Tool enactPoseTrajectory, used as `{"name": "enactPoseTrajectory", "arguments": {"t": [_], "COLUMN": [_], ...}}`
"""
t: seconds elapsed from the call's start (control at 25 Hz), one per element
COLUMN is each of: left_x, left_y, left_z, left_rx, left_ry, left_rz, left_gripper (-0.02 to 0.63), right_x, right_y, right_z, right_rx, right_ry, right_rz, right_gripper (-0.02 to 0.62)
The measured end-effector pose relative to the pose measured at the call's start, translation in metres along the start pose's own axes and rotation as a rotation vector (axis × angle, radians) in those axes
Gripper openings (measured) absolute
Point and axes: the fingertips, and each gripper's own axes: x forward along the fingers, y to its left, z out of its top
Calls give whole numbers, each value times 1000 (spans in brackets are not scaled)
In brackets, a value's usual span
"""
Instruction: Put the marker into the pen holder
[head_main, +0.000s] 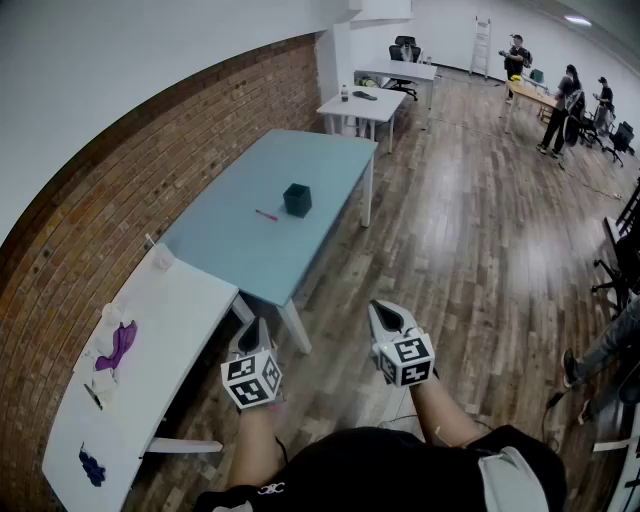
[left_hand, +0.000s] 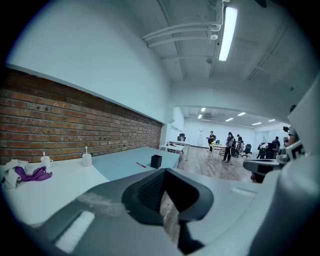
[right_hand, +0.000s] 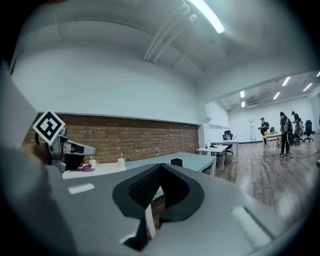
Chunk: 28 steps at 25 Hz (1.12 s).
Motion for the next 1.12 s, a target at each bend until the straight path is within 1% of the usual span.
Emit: {"name": "enactPoseTrajectory", "arguments": {"t": [0.08, 0.16, 0.28, 0.48, 0.92, 1.12], "left_x": [0, 0, -4, -8, -13, -8], "left_y": [3, 6, 9, 14, 45, 66], "left_z": [0, 1, 0, -8, -14, -9], "left_rx": [-60, -81, -53, -38, -7, 27], "left_ry": [1, -1, -7, 8, 37, 48], "left_rz": [-27, -35, -27, -42, -63, -83], "left_gripper": [8, 8, 8, 8, 8, 8], "right_x": [1, 1, -2, -4, 8, 15], "right_y": [0, 2, 6, 18, 61, 81], "right_z": [7, 12, 12, 2, -7, -8], "right_rx": [32, 58, 65, 64, 71, 76], "right_ry": [-27, -50, -48, -21, -20, -30], "right_rz": [-15, -20, -24, -26, -18, -44], "right_gripper": [3, 3, 3, 3, 3, 3]}}
